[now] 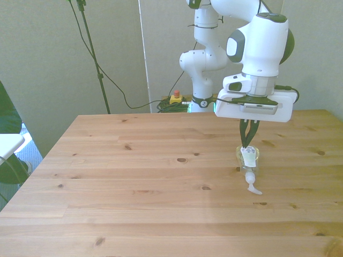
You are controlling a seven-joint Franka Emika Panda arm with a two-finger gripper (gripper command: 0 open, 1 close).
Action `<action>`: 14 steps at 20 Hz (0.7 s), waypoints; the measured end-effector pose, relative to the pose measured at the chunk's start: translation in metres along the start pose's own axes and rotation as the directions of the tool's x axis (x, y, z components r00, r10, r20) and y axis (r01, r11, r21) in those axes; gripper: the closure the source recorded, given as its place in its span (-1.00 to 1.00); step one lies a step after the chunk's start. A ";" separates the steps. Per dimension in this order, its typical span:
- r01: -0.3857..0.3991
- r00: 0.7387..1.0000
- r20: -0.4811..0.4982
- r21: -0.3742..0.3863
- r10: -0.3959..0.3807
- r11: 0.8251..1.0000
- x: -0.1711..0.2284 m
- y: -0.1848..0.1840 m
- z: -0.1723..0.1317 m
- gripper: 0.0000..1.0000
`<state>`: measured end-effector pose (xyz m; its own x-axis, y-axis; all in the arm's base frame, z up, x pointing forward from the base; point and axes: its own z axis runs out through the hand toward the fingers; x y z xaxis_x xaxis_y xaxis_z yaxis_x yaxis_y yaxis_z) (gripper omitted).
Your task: Knock down the sanitizer
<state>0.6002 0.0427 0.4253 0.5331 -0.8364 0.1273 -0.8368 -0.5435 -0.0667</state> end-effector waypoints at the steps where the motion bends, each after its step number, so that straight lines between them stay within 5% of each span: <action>1: 0.002 1.000 0.000 0.001 -0.002 1.000 0.000 -0.001 0.000 -1.00; 14: 0.050 0.999 0.008 -0.005 -0.050 0.999 -0.035 0.007 -0.015 -1.00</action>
<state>0.5743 0.0690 0.4355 0.5751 -0.8088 0.1229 -0.8097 -0.5842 -0.0553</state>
